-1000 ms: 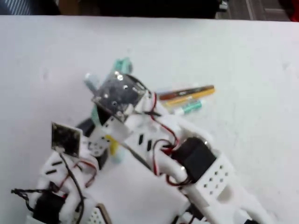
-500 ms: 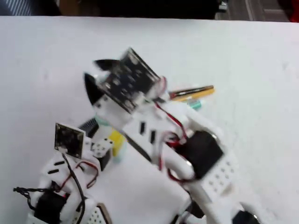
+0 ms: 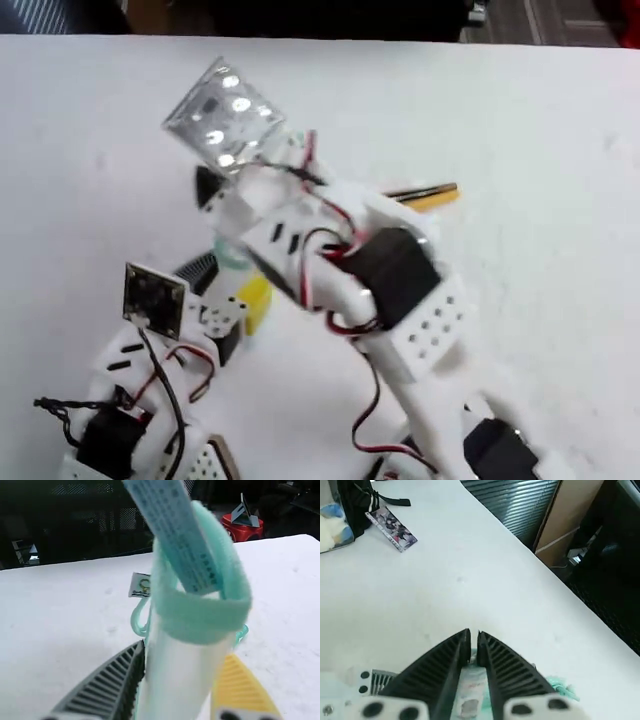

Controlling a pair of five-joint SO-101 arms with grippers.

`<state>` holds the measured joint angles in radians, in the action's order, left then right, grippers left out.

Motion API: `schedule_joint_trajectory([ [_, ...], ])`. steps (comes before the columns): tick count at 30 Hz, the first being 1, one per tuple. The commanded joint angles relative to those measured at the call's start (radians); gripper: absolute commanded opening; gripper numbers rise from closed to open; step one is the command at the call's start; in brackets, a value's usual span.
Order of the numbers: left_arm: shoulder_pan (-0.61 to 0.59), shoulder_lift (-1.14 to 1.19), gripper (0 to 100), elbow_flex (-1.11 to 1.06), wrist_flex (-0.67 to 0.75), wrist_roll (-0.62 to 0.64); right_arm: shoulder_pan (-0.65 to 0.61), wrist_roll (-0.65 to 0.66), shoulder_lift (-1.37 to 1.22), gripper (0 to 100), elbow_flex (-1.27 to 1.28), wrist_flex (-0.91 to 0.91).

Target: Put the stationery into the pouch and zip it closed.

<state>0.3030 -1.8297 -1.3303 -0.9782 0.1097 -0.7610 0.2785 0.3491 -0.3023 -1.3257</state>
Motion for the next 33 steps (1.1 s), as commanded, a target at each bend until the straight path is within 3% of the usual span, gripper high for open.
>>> schedule_joint_trajectory([
  [1, 0.004, 0.002, 22, -0.002, 0.028, 0.008, 0.062, -0.002, 0.047, 1.6, -0.049, -0.079],
  [19, 0.004, 0.002, 21, -0.003, 0.023, 0.008, -0.025, -0.003, 0.114, 1.6, -0.054, -0.239],
  [30, 0.004, 0.002, 14, -0.003, 0.025, 0.008, -0.024, -0.002, 0.252, 1.6, 0.005, -0.236],
  [33, 0.005, 0.002, 15, -0.003, 0.025, 0.008, -0.024, -0.002, 0.24, 1.6, 0.101, -0.143],
])
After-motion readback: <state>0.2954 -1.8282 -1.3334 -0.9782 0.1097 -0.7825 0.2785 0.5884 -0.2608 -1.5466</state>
